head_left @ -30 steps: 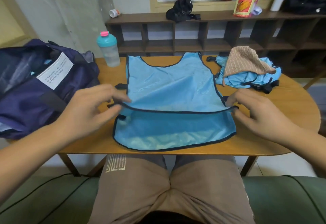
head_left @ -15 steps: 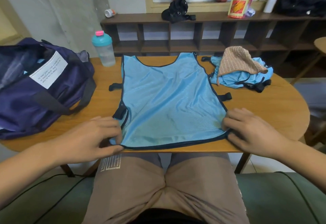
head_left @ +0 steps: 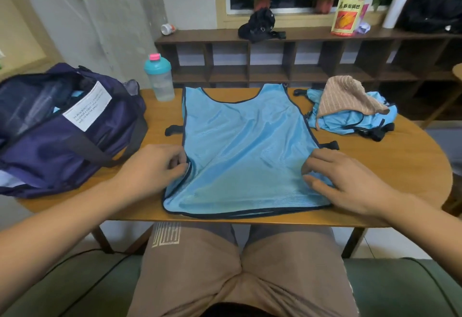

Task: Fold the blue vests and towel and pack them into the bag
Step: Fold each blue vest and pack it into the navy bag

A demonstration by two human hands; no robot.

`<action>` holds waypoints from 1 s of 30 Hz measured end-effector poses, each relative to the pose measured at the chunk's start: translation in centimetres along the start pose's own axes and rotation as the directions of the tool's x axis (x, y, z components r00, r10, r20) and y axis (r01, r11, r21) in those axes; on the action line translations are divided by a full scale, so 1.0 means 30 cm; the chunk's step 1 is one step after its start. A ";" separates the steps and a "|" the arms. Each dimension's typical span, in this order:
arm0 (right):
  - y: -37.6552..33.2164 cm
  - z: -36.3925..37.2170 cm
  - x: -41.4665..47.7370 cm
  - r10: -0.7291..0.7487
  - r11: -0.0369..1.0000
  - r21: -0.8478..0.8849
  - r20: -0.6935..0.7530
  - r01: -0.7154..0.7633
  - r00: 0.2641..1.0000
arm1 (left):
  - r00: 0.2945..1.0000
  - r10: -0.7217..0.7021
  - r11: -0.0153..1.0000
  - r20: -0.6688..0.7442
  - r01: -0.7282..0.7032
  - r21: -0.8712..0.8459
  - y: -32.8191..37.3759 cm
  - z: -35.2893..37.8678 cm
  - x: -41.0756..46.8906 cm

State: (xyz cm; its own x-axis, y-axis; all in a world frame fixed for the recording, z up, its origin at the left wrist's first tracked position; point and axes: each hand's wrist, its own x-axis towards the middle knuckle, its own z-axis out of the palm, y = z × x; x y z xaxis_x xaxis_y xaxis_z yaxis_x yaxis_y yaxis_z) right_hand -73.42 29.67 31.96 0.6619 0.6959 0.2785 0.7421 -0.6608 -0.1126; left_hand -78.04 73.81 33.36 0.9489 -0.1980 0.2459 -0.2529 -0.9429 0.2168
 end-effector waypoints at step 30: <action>-0.035 0.184 0.296 0.256 0.966 -0.057 0.104 -0.251 0.961 | 0.990 -0.132 0.985 0.054 0.137 -0.104 0.063 0.192 0.194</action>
State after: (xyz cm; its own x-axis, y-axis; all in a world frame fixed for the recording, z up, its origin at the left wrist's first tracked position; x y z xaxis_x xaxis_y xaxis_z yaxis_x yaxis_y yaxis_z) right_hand -67.73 38.09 29.27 0.8370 0.5291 0.1397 0.5449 -0.8293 -0.1239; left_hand -71.92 69.33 29.77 0.9828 -0.0861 0.1634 -0.1388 -0.9280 0.3458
